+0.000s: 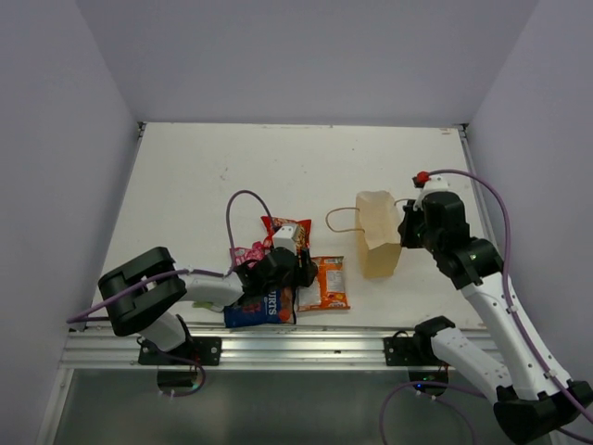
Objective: Place the snacks into the paper bag
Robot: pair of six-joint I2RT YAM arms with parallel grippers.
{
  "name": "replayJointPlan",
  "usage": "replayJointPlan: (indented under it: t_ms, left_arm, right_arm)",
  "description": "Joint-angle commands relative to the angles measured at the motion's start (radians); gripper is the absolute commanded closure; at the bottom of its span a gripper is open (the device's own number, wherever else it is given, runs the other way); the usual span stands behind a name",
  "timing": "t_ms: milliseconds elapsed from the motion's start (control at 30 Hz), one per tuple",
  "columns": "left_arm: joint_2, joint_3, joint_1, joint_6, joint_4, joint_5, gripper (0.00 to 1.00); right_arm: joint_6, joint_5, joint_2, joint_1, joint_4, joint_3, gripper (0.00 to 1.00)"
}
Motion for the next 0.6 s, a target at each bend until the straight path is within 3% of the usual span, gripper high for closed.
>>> replayJointPlan:
  t_ms: [0,67,100,200,300,467,567]
  left_arm:
    - [0.002,0.023,-0.005,0.009,0.066,-0.004,0.38]
    - [-0.003,0.024,-0.008,0.010,0.053,-0.016,0.49]
    - [-0.006,0.030,-0.010,0.009,0.038,-0.021,0.65]
    - [0.000,0.039,-0.013,0.013,0.029,-0.025,0.85]
    - [0.014,0.055,-0.016,0.023,0.030,-0.021,1.00]
    - [-0.023,0.076,-0.037,0.032,-0.031,-0.074,1.00]
    - [-0.106,0.131,-0.112,0.056,-0.194,-0.263,1.00]
  right_arm:
    - [0.010,0.004,-0.012,0.000,0.015,-0.011,1.00]
    - [0.013,0.001,-0.012,0.002,0.020,-0.023,1.00]
    - [0.015,0.001,-0.016,0.002,0.020,-0.027,1.00]
    - [0.016,0.002,-0.016,0.002,0.018,-0.033,1.00]
    - [0.021,0.009,-0.023,0.002,0.015,-0.037,1.00]
    - [0.024,0.015,-0.039,0.002,0.012,-0.050,1.00]
    - [0.023,0.018,-0.039,0.000,0.007,-0.047,1.00]
